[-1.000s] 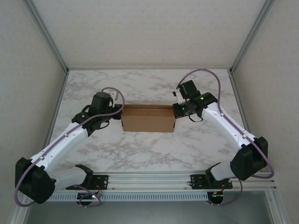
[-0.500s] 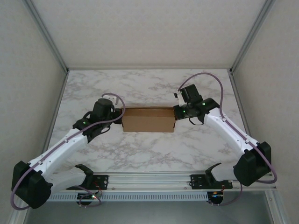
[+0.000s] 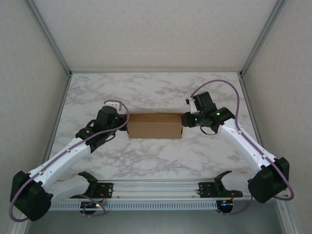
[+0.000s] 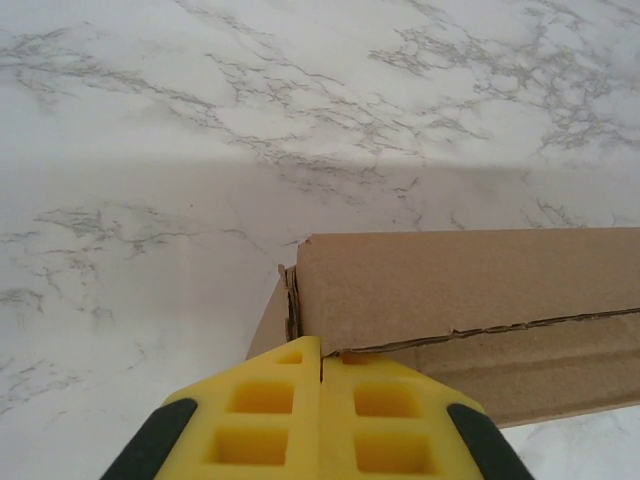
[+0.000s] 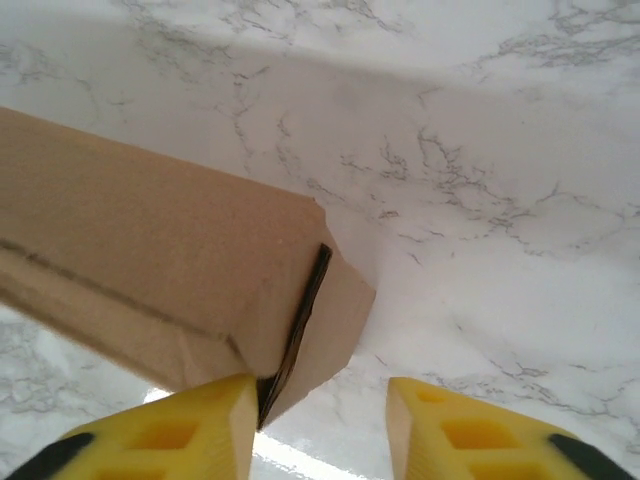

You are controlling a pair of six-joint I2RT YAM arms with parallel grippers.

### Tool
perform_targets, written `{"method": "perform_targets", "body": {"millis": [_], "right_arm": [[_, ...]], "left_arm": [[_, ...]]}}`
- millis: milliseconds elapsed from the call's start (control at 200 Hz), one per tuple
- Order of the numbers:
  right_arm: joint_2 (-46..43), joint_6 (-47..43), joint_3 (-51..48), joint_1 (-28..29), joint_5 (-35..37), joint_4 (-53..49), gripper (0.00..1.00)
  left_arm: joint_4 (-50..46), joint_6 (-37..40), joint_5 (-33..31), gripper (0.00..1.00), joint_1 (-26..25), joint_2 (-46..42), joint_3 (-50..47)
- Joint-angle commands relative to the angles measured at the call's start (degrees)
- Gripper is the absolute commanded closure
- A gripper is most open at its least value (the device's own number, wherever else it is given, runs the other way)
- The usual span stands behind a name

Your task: Fold the paper box

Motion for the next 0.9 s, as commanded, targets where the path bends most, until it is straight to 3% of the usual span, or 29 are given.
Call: {"method": "perform_targets", "body": {"millis": [0, 90, 210, 446, 896], "right_arm": [[-3.6, -1.0, 2.8, -1.4, -6.3, -1.2, 0.56], [-6.5, -1.3, 2.7, -2.8, -14.0, 0.8, 0.53], [-7.5, 0.3, 4.0, -3.8, -19.3, 2.4, 0.56], [1.2, 8.6, 11.8, -4.0, -8.7, -3.0, 0.78], [4.5, 9.7, 2.6, -4.0, -8.8, 0.3, 0.82]], "left_arm": [[-6.3, -0.3, -1.3, 1.0, -0.6, 1.6, 0.2], [-6.4, -0.4, -1.7, 1.0, -0.9, 1.9, 0.7], [-6.3, -0.6, -2.1, 1.0, -1.6, 2.0, 0.8], [-6.4, -1.2, -2.7, 1.0, -2.5, 2.4, 0.8], [-5.9, -2.4, -2.8, 1.0, -3.4, 2.1, 0.7]]}}
